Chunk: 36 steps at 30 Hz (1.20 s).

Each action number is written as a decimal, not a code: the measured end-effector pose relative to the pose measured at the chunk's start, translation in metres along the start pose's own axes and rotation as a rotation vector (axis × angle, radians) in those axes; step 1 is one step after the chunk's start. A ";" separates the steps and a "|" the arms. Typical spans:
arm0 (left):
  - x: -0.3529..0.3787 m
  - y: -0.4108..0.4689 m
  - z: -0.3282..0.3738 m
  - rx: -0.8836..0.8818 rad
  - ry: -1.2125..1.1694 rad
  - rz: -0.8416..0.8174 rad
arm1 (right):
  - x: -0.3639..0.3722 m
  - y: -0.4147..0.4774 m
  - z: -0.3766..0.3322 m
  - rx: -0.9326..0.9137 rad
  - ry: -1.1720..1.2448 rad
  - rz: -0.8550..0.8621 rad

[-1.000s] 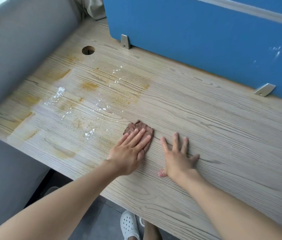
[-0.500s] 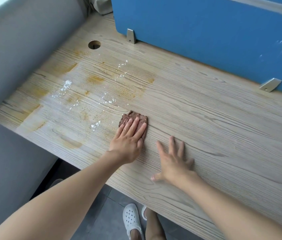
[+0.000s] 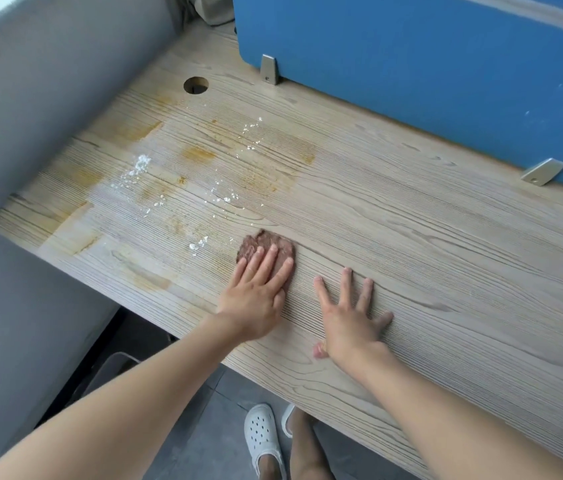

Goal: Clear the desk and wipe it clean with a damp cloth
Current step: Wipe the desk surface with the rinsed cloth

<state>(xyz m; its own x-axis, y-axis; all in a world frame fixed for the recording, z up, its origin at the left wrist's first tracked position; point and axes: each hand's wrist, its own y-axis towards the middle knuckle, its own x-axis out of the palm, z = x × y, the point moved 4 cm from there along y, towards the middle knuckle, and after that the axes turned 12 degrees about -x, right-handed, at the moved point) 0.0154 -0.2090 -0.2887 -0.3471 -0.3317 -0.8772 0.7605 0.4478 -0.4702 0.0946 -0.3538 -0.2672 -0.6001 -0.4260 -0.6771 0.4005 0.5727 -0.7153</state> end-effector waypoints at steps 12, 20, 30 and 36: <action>0.016 -0.023 0.004 -0.022 -0.093 0.035 | 0.002 0.001 0.000 0.005 0.003 0.004; 0.011 -0.021 -0.021 -0.011 -0.056 0.056 | 0.002 0.002 0.001 0.004 -0.001 0.012; 0.019 -0.038 -0.028 0.028 -0.057 0.097 | -0.002 -0.004 -0.004 0.019 -0.120 0.073; 0.033 -0.068 -0.016 0.093 -0.033 0.062 | 0.003 -0.004 -0.023 -0.002 -0.041 0.010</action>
<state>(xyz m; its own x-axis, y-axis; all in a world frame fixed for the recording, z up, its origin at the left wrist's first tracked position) -0.0567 -0.2377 -0.2870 -0.2801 -0.3339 -0.9000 0.8284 0.3897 -0.4024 0.0756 -0.3412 -0.2624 -0.5670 -0.4491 -0.6905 0.4043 0.5786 -0.7083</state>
